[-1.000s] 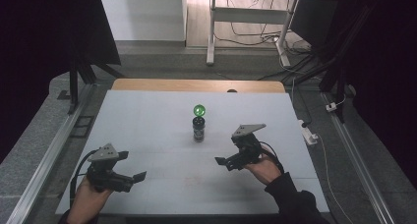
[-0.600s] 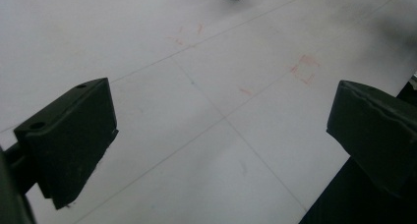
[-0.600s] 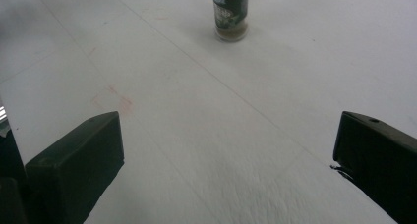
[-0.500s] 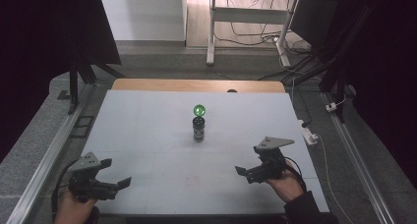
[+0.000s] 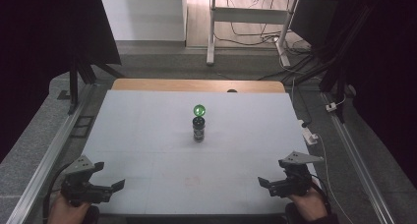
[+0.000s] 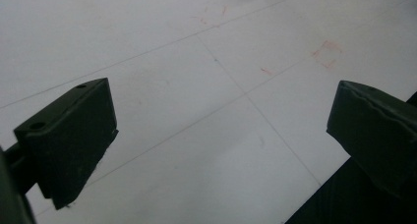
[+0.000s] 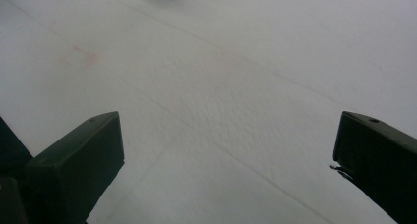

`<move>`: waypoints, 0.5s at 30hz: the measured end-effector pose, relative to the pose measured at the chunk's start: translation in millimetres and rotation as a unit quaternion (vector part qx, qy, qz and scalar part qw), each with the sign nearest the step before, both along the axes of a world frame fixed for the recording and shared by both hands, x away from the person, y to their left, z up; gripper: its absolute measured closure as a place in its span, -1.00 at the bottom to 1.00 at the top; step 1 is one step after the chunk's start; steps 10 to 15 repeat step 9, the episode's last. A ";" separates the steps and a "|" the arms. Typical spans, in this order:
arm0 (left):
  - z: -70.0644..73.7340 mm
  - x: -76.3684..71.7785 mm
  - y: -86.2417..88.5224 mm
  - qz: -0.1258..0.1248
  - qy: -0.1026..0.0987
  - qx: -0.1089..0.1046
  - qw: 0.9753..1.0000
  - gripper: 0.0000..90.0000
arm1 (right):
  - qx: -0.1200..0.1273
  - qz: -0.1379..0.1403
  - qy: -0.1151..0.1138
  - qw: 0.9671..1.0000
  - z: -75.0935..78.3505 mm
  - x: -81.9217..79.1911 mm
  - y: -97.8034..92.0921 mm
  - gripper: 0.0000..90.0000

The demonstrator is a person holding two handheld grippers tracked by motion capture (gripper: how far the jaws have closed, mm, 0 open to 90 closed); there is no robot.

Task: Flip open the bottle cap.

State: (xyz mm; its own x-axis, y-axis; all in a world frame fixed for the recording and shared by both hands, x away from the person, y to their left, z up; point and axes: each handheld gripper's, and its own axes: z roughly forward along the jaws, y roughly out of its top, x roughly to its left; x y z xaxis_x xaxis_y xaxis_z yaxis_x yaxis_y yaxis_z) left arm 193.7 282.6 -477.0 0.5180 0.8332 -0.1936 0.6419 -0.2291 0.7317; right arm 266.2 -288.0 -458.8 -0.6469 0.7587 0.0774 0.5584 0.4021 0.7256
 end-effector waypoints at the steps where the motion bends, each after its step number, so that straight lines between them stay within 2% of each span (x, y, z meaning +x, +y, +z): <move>1: -0.2 0.0 0.1 0.001 0.002 0.002 1.000 -1.00 | 0.000 -0.005 -0.001 1.000 0.6 -1.4 -2.0 -1.00; 5: -0.6 0.6 0.2 0.001 0.008 0.005 1.000 -1.00 | -0.007 -0.017 0.007 1.000 1.0 -6.5 -7.1 -1.00; 15: -0.5 2.4 -0.8 -0.001 0.011 0.005 1.000 -1.00 | -0.014 -0.014 0.011 1.000 -0.1 -6.6 -6.9 -1.00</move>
